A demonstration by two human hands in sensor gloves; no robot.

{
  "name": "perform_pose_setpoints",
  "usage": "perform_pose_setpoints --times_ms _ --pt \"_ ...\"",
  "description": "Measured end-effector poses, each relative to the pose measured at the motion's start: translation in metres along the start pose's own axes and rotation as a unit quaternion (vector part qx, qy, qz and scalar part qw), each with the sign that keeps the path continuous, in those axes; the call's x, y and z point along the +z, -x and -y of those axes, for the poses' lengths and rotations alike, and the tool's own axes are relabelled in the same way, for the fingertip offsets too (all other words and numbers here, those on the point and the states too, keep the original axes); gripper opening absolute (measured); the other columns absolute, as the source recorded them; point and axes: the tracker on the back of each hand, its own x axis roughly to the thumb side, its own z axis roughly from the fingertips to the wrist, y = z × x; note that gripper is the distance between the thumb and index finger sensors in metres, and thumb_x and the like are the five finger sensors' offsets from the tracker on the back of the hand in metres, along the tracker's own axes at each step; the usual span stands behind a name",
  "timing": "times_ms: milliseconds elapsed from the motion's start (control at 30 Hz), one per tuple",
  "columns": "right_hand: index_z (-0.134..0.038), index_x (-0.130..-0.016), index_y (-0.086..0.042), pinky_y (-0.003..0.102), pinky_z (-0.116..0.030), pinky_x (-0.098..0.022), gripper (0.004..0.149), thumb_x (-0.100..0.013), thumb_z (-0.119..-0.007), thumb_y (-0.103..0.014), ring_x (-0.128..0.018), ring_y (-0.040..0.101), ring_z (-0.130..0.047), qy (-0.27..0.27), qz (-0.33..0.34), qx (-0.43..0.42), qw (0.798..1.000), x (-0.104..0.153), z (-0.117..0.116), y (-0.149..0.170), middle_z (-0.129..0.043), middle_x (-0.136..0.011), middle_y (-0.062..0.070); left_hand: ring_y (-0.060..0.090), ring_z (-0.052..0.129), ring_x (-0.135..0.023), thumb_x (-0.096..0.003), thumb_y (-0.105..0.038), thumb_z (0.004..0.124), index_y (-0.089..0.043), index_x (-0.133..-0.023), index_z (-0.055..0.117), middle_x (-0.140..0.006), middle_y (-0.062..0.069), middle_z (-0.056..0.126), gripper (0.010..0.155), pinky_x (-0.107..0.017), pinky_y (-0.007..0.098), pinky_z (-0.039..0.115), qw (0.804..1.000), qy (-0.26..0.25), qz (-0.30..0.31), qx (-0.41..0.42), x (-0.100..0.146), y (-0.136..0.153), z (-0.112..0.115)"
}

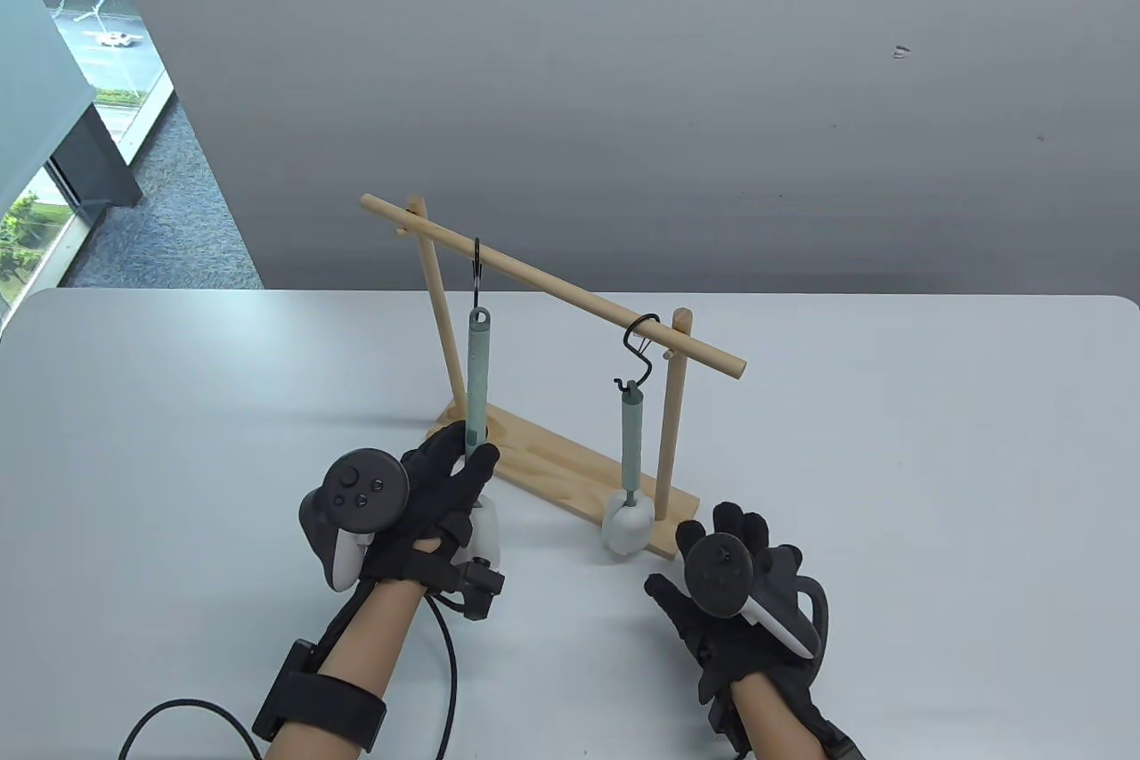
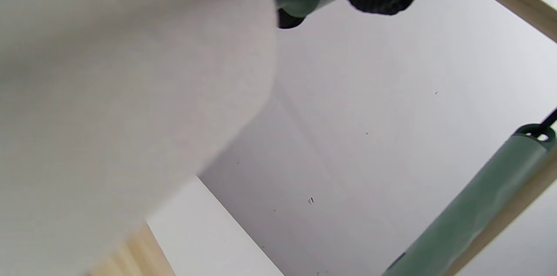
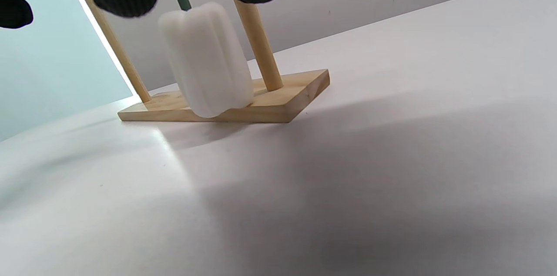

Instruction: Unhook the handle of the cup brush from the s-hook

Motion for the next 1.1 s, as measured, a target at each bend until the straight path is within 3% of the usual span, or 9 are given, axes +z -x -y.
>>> perform_pose_setpoints --times_ms 233,467,600,900,1100 --pt "-0.039 -0.108 -0.008 0.076 -0.014 -0.058 0.075 -0.052 -0.06 -0.052 -0.101 0.055 -0.019 -0.002 0.004 -0.008 1.0 0.001 0.0 0.002 -0.014 -0.107 0.032 0.048 0.079 -0.089 -0.0432 -0.044 0.075 -0.015 -0.091 0.073 -0.101 0.021 0.072 0.056 -0.067 0.067 0.044 0.98 0.014 0.05 -0.192 0.027 0.028 0.003" --pt "-0.039 -0.108 -0.008 0.076 -0.014 -0.058 0.075 -0.052 -0.06 -0.052 -0.101 0.056 -0.02 -0.021 -0.004 -0.008 1.0 -0.003 -0.006 0.007 -0.014 -0.107 0.032 0.047 0.08 -0.09 -0.0434 -0.044 0.074 -0.015 -0.092 0.071 -0.101 0.02 0.072 0.056 -0.068 0.067 0.044 0.916 0.081 0.074 -0.387 0.049 0.058 0.008" --pt "-0.038 -0.108 -0.008 0.076 -0.015 -0.058 0.075 -0.052 -0.059 -0.053 -0.101 0.056 -0.02 -0.03 -0.006 -0.009 0.999 -0.004 -0.007 0.009 -0.014 -0.107 0.032 0.041 0.087 -0.086 -0.0433 -0.047 0.073 -0.018 -0.092 0.07 -0.099 0.015 0.078 0.057 -0.068 0.063 0.052 0.915 0.098 0.056 -0.386 0.051 0.07 0.013" --pt "-0.038 -0.108 -0.008 0.076 -0.017 -0.058 0.075 -0.052 -0.059 -0.053 -0.101 0.056 -0.021 -0.037 -0.001 -0.01 0.999 -0.003 -0.007 0.008 -0.015 -0.107 0.032 0.04 0.087 -0.088 -0.0432 -0.05 0.072 -0.022 -0.092 0.071 -0.1 0.013 0.078 0.056 -0.069 0.062 0.052 0.881 0.177 0.002 -0.439 0.043 0.082 0.023" --pt "-0.038 -0.108 -0.008 0.076 -0.019 -0.059 0.075 -0.052 -0.058 -0.054 -0.101 0.056 -0.023 -0.04 0.005 -0.014 0.999 -0.004 -0.008 0.008 -0.017 -0.107 0.032 0.04 0.085 -0.09 -0.0437 -0.049 0.072 -0.023 -0.093 0.071 -0.101 0.013 0.077 0.056 -0.07 0.062 0.051 0.841 0.215 -0.014 -0.497 0.043 0.092 0.024"
